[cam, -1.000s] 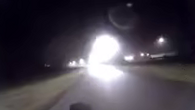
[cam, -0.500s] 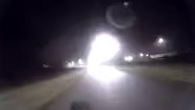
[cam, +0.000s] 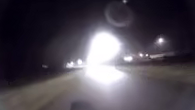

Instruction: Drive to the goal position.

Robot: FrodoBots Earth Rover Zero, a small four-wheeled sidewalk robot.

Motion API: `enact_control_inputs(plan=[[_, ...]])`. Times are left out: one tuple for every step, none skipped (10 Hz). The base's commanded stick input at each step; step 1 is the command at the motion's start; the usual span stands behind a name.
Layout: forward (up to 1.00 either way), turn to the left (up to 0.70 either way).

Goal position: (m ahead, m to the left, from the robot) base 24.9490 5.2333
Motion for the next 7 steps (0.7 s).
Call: enact_control_inputs(plan=[[1.00,0.03],[1.00,0.01],[1.00,0.00],[1.00,0.00],[1.00,0.00],[1.00,0.00],[1.00,0.03]])
